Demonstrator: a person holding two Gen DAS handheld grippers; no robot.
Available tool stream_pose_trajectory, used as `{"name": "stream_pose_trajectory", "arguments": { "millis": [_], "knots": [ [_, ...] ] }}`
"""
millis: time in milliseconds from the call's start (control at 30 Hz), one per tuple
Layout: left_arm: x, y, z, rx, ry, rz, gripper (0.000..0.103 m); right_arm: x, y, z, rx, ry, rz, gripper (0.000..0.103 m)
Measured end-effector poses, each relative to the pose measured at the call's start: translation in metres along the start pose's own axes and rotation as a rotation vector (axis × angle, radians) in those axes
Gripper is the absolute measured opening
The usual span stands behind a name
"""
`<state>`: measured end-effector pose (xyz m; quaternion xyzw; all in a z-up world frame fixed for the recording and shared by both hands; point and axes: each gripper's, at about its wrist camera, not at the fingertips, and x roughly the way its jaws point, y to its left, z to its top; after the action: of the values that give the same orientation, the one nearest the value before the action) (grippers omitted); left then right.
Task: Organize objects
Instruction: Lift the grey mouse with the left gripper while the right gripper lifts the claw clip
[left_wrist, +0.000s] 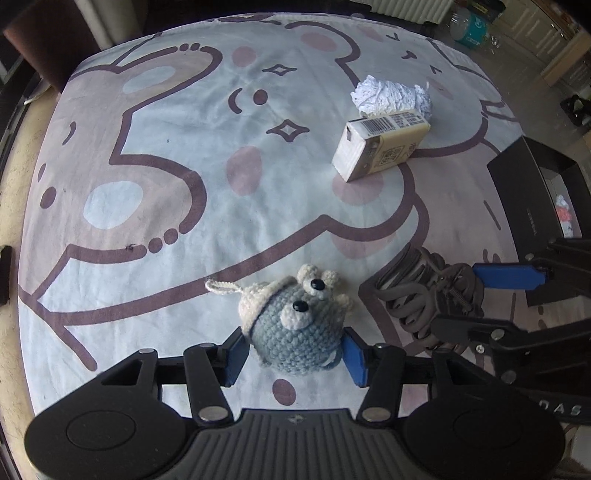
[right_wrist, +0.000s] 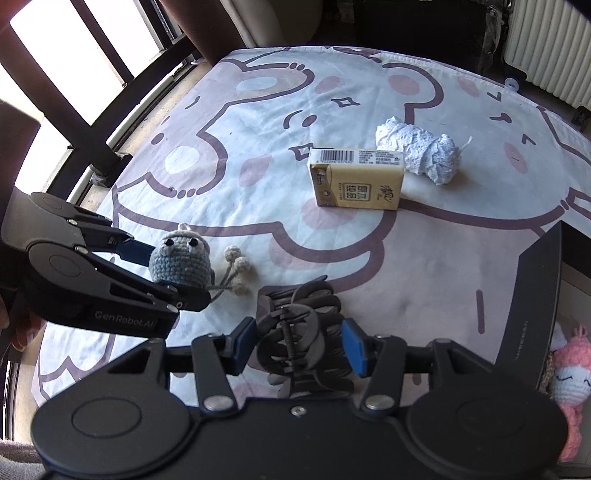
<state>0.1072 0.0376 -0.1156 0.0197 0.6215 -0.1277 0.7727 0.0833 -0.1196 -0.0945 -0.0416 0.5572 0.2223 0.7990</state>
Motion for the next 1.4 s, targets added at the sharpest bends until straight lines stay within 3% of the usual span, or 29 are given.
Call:
{"name": "stream_pose_trajectory", "arguments": {
  "millis": [233, 467, 600, 667, 733, 800, 933, 1133, 1400],
  "knots": [
    [-0.007, 0.001, 0.002, -0.111, -0.024, -0.024, 0.056, 0.005, 0.008, -0.001, -0.082, 0.033, -0.038, 0.046],
    [-0.004, -0.009, -0.001, -0.012, 0.000, 0.030, 0.053, -0.007, 0.002, 0.004, -0.051, -0.013, -0.059, 0.046],
    [-0.009, -0.003, -0.002, -0.029, -0.016, 0.027, 0.053, -0.013, -0.001, 0.006, -0.030, -0.043, -0.074, 0.046],
    [-0.016, 0.002, -0.001, -0.066, -0.039, -0.005, 0.057, -0.012, -0.002, 0.006, -0.022, -0.043, -0.084, 0.046],
    [-0.024, 0.004, 0.001, -0.106, -0.073, -0.027, 0.067, -0.011, -0.003, 0.006, -0.010, -0.043, -0.095, 0.046],
    [-0.032, 0.003, 0.005, -0.131, -0.112, -0.029, 0.069, -0.012, -0.006, 0.006, 0.006, -0.047, -0.105, 0.046],
    [-0.033, -0.003, 0.011, -0.161, -0.140, 0.022, 0.069, -0.013, -0.012, 0.007, 0.038, -0.056, -0.117, 0.046],
    [-0.016, -0.011, 0.018, -0.188, -0.110, 0.100, 0.068, -0.016, -0.017, 0.005, 0.040, -0.057, -0.124, 0.046],
    [-0.001, -0.015, 0.021, -0.199, -0.069, 0.141, 0.061, -0.018, -0.024, 0.002, 0.034, -0.053, -0.116, 0.046]
  ]
}}
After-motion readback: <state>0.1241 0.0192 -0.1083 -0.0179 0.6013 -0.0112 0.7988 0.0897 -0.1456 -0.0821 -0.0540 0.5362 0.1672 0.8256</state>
